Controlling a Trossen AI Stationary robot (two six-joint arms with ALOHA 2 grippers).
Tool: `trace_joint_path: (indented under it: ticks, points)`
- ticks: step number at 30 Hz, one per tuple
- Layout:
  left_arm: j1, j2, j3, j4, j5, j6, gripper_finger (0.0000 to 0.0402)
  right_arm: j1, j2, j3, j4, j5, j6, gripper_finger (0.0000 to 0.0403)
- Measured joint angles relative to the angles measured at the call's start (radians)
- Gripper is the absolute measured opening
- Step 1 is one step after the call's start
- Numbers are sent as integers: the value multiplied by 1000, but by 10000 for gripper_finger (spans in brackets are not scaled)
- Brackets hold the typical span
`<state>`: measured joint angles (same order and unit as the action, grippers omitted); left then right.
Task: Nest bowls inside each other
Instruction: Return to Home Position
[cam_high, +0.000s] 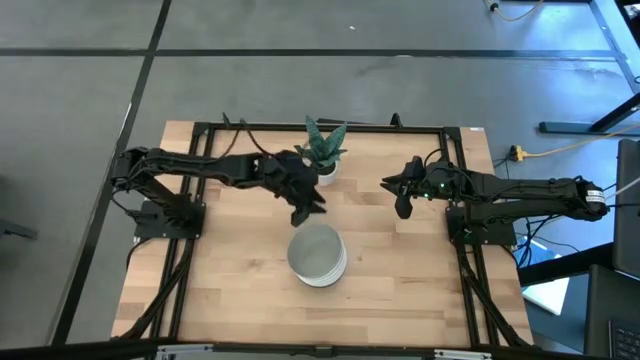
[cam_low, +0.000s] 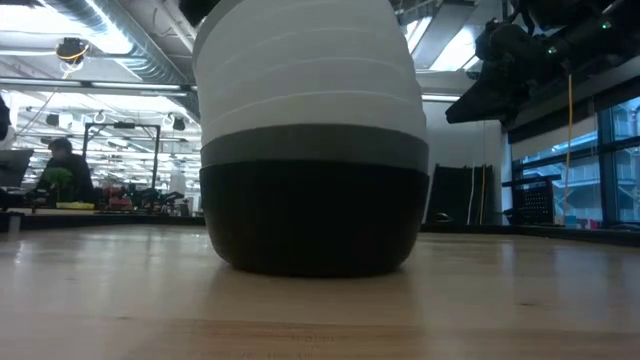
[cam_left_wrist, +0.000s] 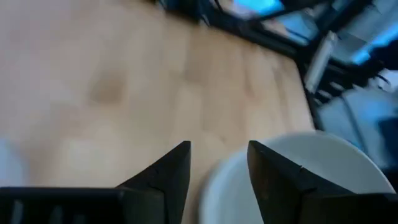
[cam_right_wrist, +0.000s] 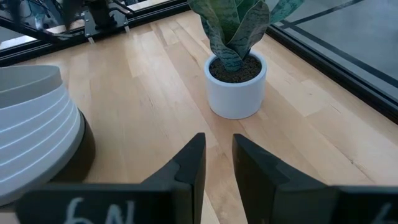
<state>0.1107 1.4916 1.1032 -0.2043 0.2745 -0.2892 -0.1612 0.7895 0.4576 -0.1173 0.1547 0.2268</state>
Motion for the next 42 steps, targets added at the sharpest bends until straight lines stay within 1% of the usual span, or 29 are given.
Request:
trace_joint_path:
  ticks: [3, 7, 11, 13, 15, 18, 20, 22, 26, 30, 34, 38, 42]
  points:
    - [21, -57, 0, 12, -55, 59, 152, -1, 0, 0, 0, 0, 0, 81]
    - [54, -177, 0, 5, -121, 136, 154, 0, -1, 0, 1, 0, -8, 81]
    - [75, -305, 0, -2, -212, 226, 152, -1, -20, 0, 7, 1, -51, 81]
    - [75, -359, -6, -1, -254, 275, 152, -1, -37, 0, 31, 25, -84, 81]
    - [72, -411, -29, 0, -305, 315, 152, -1, -58, 0, 80, 70, -142, 81]
    - [73, -475, -84, 0, -421, 330, 152, -14, -88, 0, 186, 143, -225, 81]
    - [80, -516, -134, -1, -499, 345, 151, -39, -107, 1, 241, 149, -259, 81]
    - [91, -558, -196, 16, -556, 347, 151, -71, -122, 2, 256, 142, -284, 81]
    - [127, -655, -334, 102, -571, 345, 151, -144, -135, 2, 242, 126, -287, 81]
    - [189, -782, -464, 156, -575, 338, 151, -217, -136, 2, 246, 29, -289, 81]
    - [265, -901, -570, 161, -586, 322, 151, -289, -136, 2, 246, -39, -290, 81]
    - [332, -983, -650, 161, -590, 302, 151, -365, -136, -9, 262, -87, -292, 81]
    - [383, -1019, -693, 160, -589, 293, 151, -432, -136, -74, 347, -140, -272, 81]
